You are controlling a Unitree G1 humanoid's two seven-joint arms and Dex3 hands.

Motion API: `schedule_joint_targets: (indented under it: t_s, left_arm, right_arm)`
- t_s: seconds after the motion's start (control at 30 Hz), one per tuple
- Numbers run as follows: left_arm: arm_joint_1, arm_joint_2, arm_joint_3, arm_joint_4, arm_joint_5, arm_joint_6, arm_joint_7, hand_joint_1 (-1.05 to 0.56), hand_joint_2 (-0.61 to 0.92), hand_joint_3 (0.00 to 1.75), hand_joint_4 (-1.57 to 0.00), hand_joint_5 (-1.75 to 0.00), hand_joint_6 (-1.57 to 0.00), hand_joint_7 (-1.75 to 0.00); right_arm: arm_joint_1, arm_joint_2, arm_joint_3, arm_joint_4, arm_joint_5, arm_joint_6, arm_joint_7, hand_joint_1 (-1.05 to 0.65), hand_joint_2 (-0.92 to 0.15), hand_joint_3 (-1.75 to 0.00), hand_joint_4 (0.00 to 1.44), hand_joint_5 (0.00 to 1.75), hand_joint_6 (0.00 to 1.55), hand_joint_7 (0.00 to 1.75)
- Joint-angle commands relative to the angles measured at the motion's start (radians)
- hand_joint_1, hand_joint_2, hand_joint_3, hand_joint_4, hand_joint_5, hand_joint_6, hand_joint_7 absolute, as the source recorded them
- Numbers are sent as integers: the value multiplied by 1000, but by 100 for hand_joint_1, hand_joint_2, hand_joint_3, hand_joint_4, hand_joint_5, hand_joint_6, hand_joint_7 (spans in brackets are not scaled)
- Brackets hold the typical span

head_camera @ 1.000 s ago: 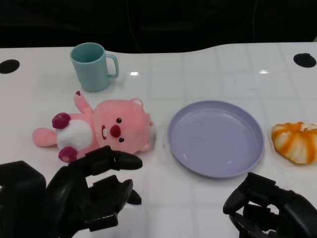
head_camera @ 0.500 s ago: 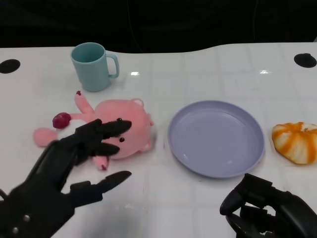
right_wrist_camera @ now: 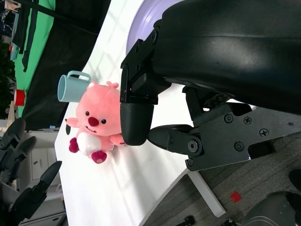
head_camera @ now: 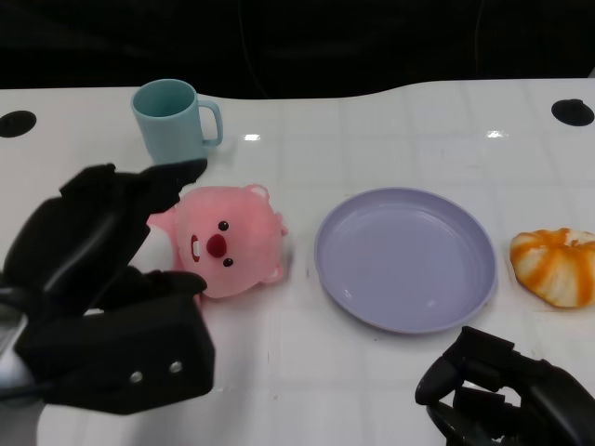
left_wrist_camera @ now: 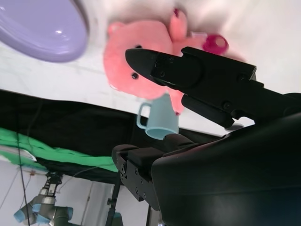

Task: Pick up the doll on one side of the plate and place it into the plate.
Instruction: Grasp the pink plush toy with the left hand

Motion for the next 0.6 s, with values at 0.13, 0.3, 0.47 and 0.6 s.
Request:
schedule_joint_targets:
  t_s: [0.13,0.3,0.47,0.6]
  left_arm:
    - [-98,36,-71,89,153,58,-92,-70,92,7,0,-41,-17,-1]
    - [-178,41,-119,201,228,72,-147,-72,92,7,0,-33,-13,0]
    - [-245,37,-157,300,261,88,-207,-72,92,4,0,-23,-12,0]
    - [-299,18,-184,436,263,80,-184,-73,91,2,0,-22,-13,-1]
  right_arm:
    - [12,-12,-9,-14,9,15,1,-25,-92,-49,66,175,48,164]
    - [13,-13,-6,-10,1,8,1,-26,-92,-49,66,175,47,164]
    - [13,-12,-4,-12,0,14,-2,-27,-92,-50,65,175,47,165]
    - [16,-9,-3,-13,1,13,-2,-26,-92,-49,65,175,47,165]
